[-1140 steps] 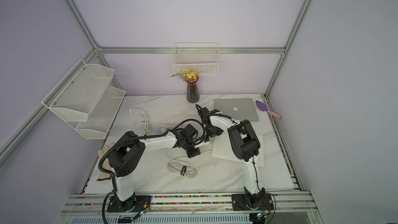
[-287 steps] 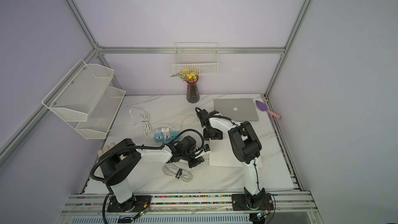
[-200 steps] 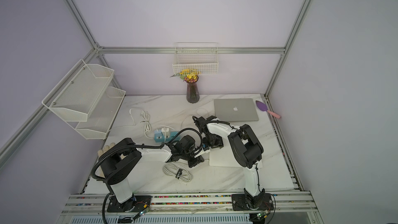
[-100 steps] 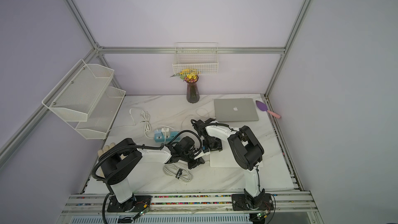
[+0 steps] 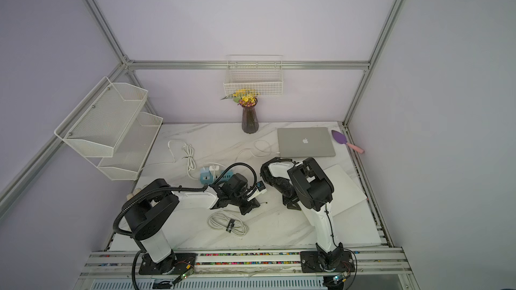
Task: Unplug the laptop charger
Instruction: Remove the charging cable from the laptop, then place the charging cable at the center of the board.
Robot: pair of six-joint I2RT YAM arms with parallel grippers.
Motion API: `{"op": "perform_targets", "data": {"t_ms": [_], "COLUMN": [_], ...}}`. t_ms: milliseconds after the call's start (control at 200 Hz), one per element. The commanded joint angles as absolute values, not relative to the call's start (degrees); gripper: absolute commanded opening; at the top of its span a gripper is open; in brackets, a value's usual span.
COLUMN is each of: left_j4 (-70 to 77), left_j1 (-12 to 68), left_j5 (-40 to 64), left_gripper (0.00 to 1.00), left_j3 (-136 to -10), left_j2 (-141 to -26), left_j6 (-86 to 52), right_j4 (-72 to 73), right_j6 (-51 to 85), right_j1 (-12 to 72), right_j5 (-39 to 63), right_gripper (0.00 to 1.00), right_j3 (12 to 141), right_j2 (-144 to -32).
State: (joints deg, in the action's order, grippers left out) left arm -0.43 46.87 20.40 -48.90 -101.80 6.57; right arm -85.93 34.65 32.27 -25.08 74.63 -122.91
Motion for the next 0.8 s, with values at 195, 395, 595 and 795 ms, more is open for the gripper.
{"op": "perform_targets", "data": {"t_ms": [195,395,595,795], "left_j4": [-4.28,-4.3,-3.47,-4.56], "left_j1": [44.71,43.07,42.76,42.47], "left_j5": [11.73,9.38,9.43,11.46], "left_gripper": [0.04,0.26,0.73,0.91], "left_j3": [-57.33,-61.34,-61.8,-63.3], "left_j2": [-111.18,-114.87,-114.25,-106.41], "left_j6": [5.4,7.44,9.72,10.68], "right_j4": [-71.28,-60.44,-45.3,-36.44], "right_j6": [26.86,28.2,30.8,31.7], "right_j1": [29.15,23.37,17.68,14.67], "right_j5": [-11.58,-1.68,1.74,8.92], "right_gripper": [0.68,0.69,0.72,0.72], "right_j3": [87.29,93.39,86.33,89.04], "right_j2": [-125.85,-116.07,-106.33,-110.5]}}
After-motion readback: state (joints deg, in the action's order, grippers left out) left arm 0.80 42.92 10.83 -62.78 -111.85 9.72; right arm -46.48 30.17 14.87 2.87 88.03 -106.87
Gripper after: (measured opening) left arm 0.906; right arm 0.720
